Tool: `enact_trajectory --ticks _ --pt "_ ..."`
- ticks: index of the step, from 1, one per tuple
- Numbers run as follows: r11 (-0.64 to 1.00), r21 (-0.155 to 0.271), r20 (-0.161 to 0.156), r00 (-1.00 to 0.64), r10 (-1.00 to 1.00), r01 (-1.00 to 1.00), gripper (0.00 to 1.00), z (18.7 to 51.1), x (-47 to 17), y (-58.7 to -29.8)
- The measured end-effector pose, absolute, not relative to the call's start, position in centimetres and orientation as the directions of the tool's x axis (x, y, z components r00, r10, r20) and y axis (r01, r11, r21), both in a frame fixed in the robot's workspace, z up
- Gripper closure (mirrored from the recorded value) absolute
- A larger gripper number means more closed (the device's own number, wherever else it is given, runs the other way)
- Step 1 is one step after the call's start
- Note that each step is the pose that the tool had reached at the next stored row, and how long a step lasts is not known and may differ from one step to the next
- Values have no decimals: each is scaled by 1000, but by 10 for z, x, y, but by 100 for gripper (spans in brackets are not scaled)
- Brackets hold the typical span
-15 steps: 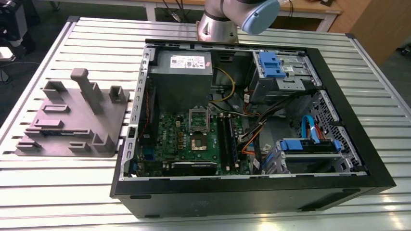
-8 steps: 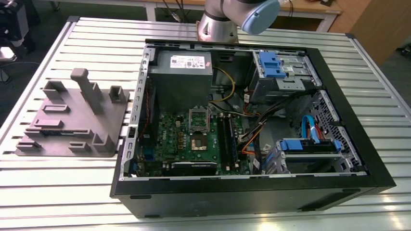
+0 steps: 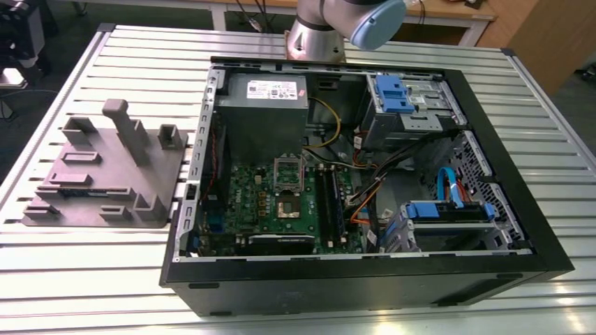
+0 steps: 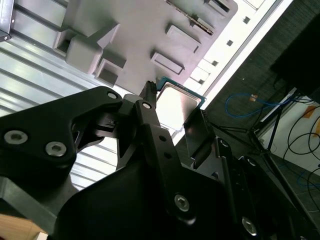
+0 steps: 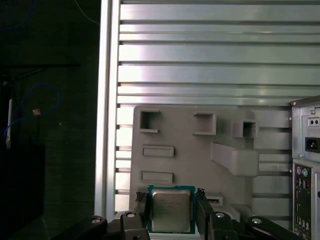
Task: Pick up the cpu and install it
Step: 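Pick up the cpu and move it towards the insertion slot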
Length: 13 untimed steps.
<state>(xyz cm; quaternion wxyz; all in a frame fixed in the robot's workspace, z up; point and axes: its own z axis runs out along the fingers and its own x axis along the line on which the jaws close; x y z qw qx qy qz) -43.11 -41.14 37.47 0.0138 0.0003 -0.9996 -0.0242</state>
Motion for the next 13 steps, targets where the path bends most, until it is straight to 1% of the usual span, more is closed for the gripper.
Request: enact_trajectory --ticks 13 --pt "999 48 28 -1000 -1 0 53 375 -428 -411"
